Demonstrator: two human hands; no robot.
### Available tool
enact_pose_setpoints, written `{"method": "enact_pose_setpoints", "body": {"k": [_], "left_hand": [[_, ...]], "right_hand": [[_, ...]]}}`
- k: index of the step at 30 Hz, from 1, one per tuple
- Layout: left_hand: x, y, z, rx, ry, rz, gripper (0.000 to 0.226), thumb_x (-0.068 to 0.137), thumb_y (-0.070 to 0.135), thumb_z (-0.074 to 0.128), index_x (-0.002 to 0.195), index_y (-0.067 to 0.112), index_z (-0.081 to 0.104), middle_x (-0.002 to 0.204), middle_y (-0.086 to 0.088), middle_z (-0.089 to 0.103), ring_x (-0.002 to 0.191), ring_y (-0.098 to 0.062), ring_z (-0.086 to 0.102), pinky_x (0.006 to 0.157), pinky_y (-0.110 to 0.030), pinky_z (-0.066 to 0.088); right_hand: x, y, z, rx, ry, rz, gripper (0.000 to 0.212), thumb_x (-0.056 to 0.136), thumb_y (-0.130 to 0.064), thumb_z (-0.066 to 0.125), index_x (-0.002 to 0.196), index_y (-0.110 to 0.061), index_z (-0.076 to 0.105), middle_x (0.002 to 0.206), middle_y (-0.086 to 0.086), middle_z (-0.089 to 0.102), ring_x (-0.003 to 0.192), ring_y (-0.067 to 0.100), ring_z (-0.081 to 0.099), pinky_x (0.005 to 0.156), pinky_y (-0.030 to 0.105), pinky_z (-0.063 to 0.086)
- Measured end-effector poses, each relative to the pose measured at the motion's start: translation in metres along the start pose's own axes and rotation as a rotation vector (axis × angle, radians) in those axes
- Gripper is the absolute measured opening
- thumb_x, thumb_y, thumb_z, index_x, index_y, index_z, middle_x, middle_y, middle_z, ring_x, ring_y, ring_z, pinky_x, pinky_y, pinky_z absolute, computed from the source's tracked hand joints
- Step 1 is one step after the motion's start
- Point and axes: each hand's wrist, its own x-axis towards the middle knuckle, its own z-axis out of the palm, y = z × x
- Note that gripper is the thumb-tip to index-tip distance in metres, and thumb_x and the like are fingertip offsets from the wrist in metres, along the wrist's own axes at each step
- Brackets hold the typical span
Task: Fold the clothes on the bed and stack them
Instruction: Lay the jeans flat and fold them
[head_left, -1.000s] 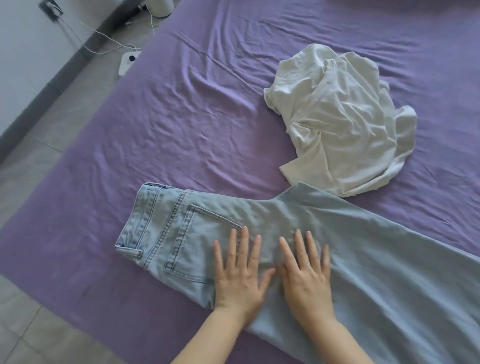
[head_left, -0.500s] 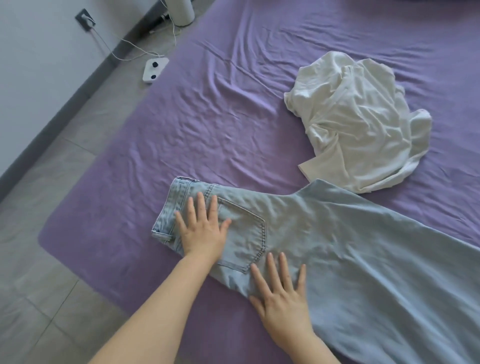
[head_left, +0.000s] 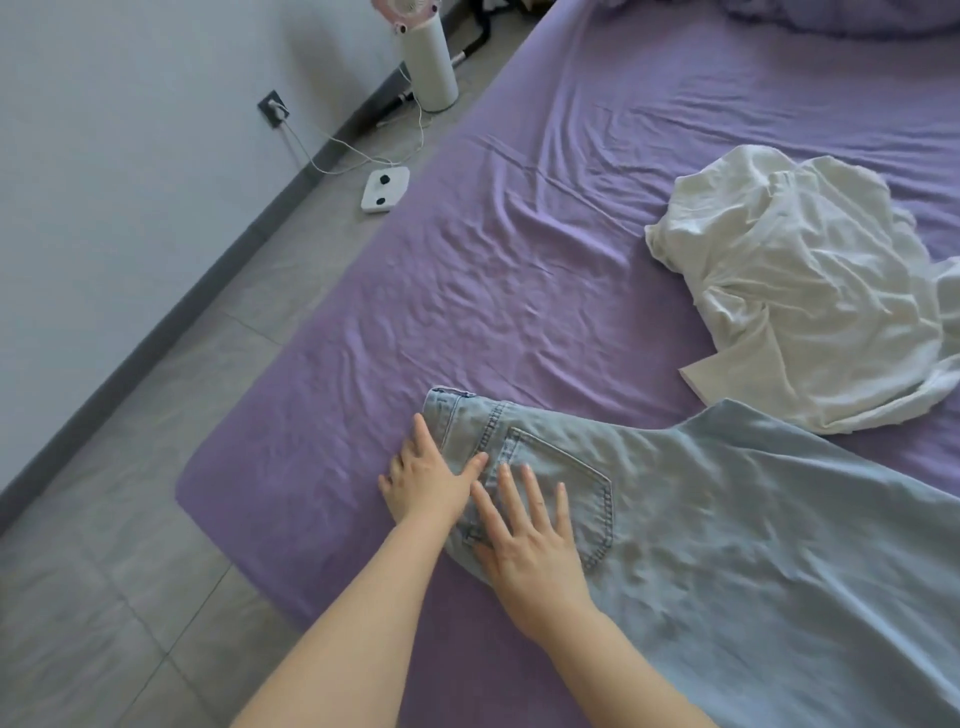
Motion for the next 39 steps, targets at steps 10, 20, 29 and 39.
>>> {"method": "enact_pose_setpoints", "body": {"k": [10, 20, 29, 39], "left_hand": [[0.012, -0.005, -0.045, -0.133, -0.182, -0.02, 0.064, 0.078, 0.061, 0.061, 0.122, 0.016, 0.049, 0.123, -0.001, 0.059, 0.118, -0.024, 0.052, 0.099, -0.041, 0.035], [-0.112, 0.048, -0.09, -0.854, -0.556, 0.469, 0.063, 0.079, 0.014, 0.065, 0.132, 0.04, 0.044, 0.119, 0.014, 0.061, 0.109, 0.0, 0.058, 0.092, -0.028, 0.051], [-0.207, 0.135, -0.028, -0.249, -0.533, 0.899, 0.052, 0.071, 0.05, 0.058, 0.113, 0.023, 0.045, 0.107, -0.001, 0.053, 0.104, -0.022, 0.049, 0.092, -0.039, 0.039], [-0.239, 0.188, 0.052, -0.093, 0.034, 1.152, 0.063, 0.069, 0.009, 0.057, 0.129, 0.028, 0.048, 0.137, -0.004, 0.051, 0.132, -0.027, 0.041, 0.104, -0.048, 0.039]], "right_hand": [[0.026, -0.005, 0.004, 0.2, -0.123, 0.045, 0.058, 0.095, -0.04, 0.026, 0.149, -0.021, 0.017, 0.157, -0.003, 0.011, 0.146, 0.019, 0.003, 0.116, 0.043, 0.006], [-0.015, 0.006, -0.128, 1.534, 0.088, 0.451, 0.047, 0.086, -0.044, 0.054, 0.131, -0.042, 0.042, 0.119, -0.017, 0.06, 0.111, 0.005, 0.058, 0.094, 0.032, 0.048], [-0.103, 0.117, -0.16, 1.388, 0.315, 0.806, 0.014, 0.077, -0.01, 0.073, 0.089, -0.011, 0.067, 0.084, 0.012, 0.072, 0.082, 0.028, 0.067, 0.083, 0.048, 0.053], [-0.225, 0.223, -0.137, 0.985, 0.52, 1.096, 0.011, 0.078, -0.012, 0.072, 0.083, -0.012, 0.062, 0.081, 0.006, 0.068, 0.082, 0.026, 0.064, 0.078, 0.04, 0.049]]}}
